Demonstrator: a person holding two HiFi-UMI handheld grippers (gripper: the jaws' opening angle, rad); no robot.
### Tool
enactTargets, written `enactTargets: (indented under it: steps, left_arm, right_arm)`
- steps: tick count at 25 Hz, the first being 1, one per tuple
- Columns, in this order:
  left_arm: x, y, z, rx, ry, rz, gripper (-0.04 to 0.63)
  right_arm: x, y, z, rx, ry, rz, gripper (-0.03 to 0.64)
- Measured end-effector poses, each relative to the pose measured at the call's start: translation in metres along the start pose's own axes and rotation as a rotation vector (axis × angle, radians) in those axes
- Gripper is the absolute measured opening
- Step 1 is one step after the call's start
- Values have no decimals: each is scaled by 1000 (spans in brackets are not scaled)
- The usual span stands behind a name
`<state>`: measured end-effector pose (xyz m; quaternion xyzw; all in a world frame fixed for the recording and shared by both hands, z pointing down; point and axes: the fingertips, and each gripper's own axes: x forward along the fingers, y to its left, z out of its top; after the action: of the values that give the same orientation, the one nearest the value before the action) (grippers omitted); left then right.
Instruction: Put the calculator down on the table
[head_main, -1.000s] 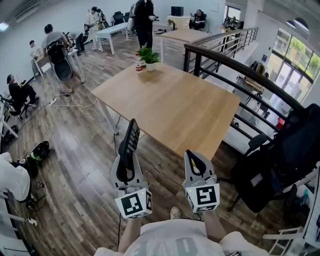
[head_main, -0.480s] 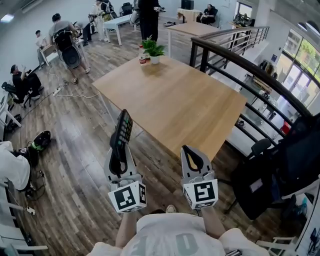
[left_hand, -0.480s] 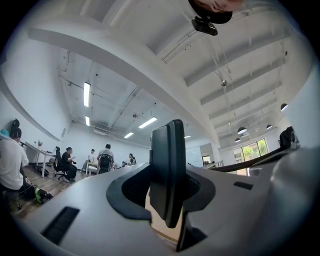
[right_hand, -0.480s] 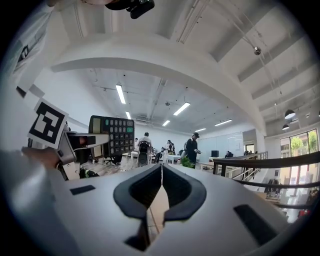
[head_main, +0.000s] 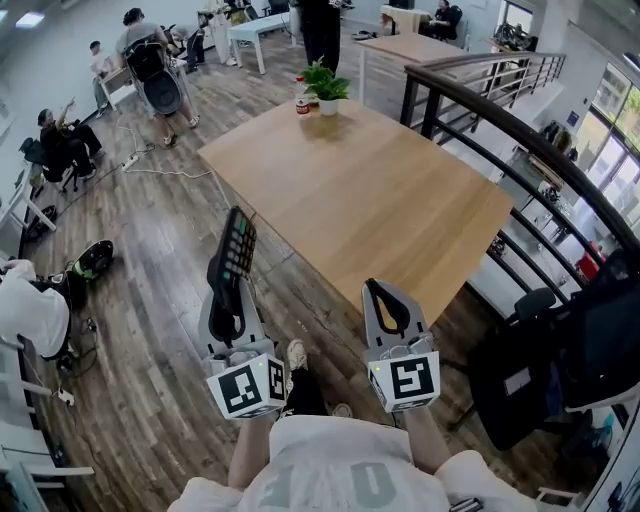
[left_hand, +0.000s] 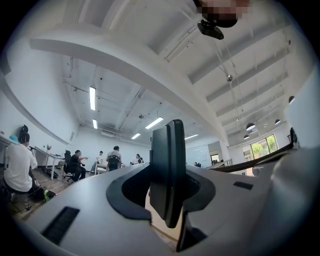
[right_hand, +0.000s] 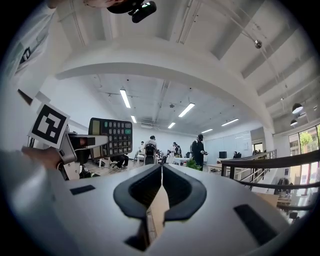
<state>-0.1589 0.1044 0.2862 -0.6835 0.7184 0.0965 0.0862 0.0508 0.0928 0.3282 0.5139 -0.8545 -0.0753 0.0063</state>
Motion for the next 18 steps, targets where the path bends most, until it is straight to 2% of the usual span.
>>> enactTargets:
  steps: [11,18]
  left_arm:
    - [81,12,-20,-20,-37,-24,121]
    - [180,39,-43,-40,-33,-63,121]
  right_arm:
    - [72,-26,6,-37,-46,-41,21]
    - [165,-51,2,-87,-25,-93,21]
